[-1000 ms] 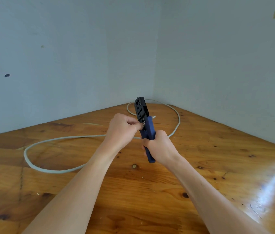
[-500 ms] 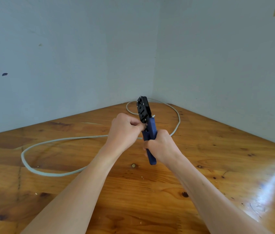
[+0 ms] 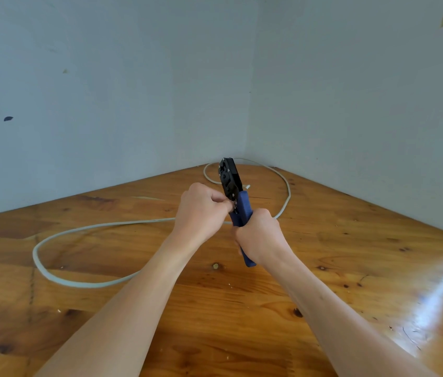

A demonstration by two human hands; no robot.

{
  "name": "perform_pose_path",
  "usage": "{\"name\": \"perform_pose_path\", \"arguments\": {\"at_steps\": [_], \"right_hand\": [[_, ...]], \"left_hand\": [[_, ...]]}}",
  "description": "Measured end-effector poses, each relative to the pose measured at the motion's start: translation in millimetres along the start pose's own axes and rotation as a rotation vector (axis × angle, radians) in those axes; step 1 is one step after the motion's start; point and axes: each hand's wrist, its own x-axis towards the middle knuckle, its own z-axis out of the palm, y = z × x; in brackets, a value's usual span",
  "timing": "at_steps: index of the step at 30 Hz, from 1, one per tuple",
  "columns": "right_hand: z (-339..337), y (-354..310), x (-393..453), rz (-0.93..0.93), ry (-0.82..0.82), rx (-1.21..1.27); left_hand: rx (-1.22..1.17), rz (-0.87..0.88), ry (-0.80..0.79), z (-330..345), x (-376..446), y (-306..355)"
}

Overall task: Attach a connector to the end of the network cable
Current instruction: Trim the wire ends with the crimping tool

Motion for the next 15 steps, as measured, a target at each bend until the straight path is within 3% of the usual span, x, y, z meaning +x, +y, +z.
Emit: {"name": "perform_pose_path", "arguments": {"at_steps": [15], "right_hand": [[0.8, -2.1, 0.4, 0.081, -0.054, 0.053]], "left_hand": [[-0.003, -0.055, -0.020, 1.3, 0.7, -1.8]]}}
